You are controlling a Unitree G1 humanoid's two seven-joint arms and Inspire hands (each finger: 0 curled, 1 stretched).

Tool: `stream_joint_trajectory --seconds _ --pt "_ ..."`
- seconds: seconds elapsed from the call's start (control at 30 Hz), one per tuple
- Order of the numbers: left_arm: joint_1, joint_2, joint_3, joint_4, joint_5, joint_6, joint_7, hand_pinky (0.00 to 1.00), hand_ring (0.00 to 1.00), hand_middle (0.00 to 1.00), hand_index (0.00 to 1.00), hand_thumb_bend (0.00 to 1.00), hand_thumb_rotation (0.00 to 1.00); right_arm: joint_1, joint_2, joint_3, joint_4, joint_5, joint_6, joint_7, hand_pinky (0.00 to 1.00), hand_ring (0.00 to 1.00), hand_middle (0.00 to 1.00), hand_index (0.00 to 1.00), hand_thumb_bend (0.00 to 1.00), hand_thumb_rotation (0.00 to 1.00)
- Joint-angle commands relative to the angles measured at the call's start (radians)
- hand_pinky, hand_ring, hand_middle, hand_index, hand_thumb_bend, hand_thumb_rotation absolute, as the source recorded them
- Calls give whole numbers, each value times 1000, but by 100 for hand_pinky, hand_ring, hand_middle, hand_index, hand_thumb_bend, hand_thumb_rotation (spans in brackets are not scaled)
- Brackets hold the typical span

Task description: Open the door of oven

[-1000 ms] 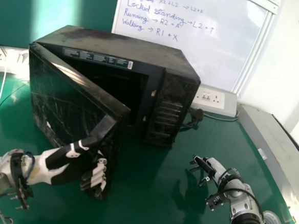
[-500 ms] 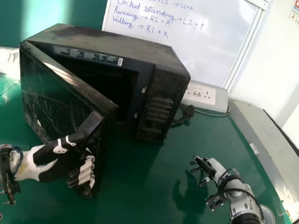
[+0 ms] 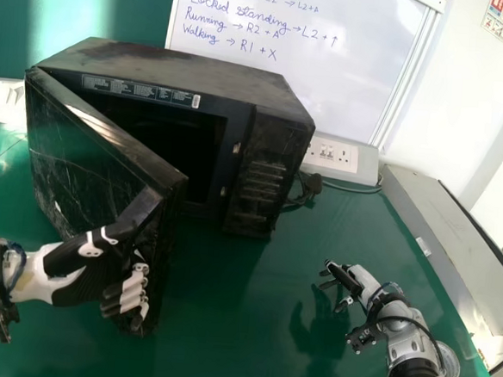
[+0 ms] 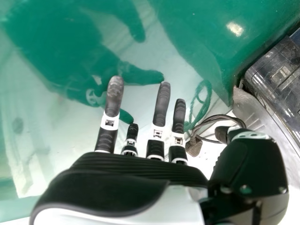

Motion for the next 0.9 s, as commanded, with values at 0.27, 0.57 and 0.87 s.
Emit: stream_joint_trajectory --seconds 0.27,0.57,0.87 --pt "-62 225 430 234 -160 20 58 0 0 4 7 70 56 46 -12 8 34 -17 25 8 46 49 59 74 55 86" --pt "-43 342 474 402 -152 -33 -2 0 0 4 8 78 49 49 -17 19 33 -29 13 6 51 52 60 74 55 91" --pt "-39 361 553 587 -170 -244 -22 0 0 4 11 56 74 45 -12 9 35 -19 25 11 42 49 59 74 53 88"
